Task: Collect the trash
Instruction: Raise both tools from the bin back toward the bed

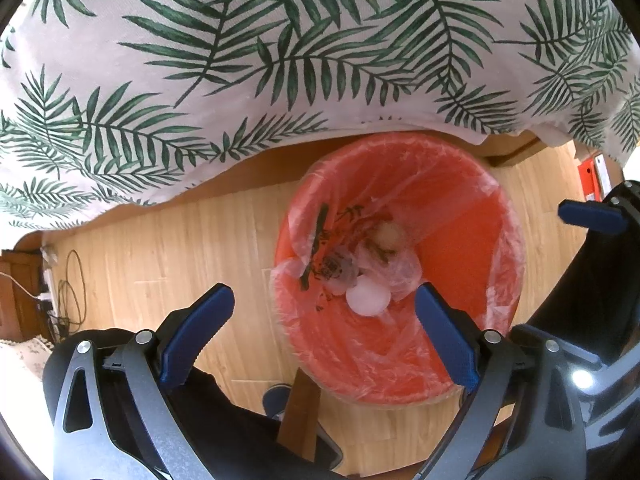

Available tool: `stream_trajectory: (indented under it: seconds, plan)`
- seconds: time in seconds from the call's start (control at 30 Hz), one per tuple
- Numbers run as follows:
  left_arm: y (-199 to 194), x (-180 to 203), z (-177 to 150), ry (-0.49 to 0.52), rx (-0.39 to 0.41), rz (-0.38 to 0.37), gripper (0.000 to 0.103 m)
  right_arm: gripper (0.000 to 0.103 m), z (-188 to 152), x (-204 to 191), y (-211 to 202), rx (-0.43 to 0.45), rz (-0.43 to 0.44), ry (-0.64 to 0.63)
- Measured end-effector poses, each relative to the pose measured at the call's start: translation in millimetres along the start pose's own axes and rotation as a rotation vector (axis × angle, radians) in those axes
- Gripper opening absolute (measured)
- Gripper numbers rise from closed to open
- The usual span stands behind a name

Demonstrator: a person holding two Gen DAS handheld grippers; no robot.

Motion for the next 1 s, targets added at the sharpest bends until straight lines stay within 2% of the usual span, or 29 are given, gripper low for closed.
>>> stream_trajectory:
  seconds: [0.1,0.3,0.57,0.8,1.0]
  plan:
    - [-2,-1,0,-0.006,0.003,-0.001,0.095,0.098,-1,2,-6,0.012,-0.019,0.007]
    - [-18,-3,-2,-0.014,0.035,-0.011,0.097,0.098,-4,4,-27,0.043,-0.065,0.026]
    - [-78,-8,0,-0.01,0.156,-0.03,0.097,0.098,-9,19,-93,0.216,-0.132,0.1]
    - [-156,-14,35,-0.024,0.313,-0.035,0.097,0.098,8,42,-165,0.374,-0.182,0.137]
    - [-212,-12,88,-0.018,0.43,-0.027,0.097,0.098,40,72,-219,0.476,-0.243,0.152]
Point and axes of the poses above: each gripper's, at about its wrist camera, not at the fingertips, and y roughly the way its jaws point, x to its right, z to its top, the point moved 3 cm from there along y, roughly the way its jaws point, and after that the axes turned 8 degrees about -x, right-handed, at the moved point
